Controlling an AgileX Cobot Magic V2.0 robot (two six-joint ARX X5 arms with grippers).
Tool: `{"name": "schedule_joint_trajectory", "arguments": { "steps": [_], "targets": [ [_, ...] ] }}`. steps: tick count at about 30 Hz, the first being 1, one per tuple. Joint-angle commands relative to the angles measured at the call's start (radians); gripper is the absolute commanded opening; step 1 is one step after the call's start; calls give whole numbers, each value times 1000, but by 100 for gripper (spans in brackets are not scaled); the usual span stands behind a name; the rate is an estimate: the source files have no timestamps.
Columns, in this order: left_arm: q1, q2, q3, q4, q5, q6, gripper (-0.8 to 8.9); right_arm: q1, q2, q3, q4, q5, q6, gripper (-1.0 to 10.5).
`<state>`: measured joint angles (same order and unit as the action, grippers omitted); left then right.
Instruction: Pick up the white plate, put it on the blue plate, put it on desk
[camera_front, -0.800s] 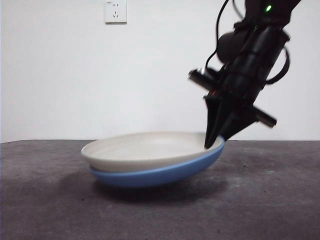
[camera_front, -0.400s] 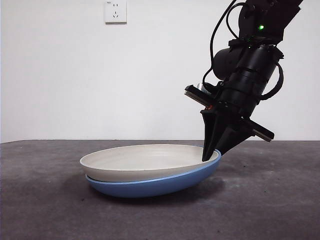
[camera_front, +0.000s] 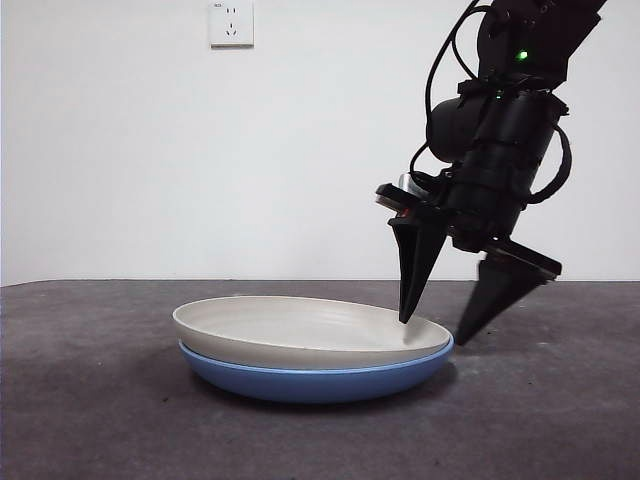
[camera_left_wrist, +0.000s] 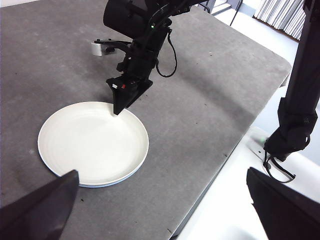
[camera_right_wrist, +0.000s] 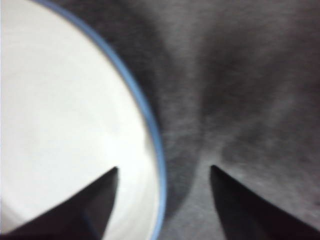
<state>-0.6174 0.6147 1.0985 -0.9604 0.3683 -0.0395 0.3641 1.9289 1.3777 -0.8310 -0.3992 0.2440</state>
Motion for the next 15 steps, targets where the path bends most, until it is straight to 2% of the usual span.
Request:
{"name": "schedule_joint_trajectory", "arguments": {
  "steps": [1,7,15],
  "targets": [
    [-5,3,8,11,-2,2,595,-1,2,37,-21,14,10,419],
    [-5,3,8,11,-1,1,595,-5,-121,50,-87,79,10,560],
    [-5,3,8,5,-2,1,595,34,-425,50,-245,175,3,569]
  ]
}}
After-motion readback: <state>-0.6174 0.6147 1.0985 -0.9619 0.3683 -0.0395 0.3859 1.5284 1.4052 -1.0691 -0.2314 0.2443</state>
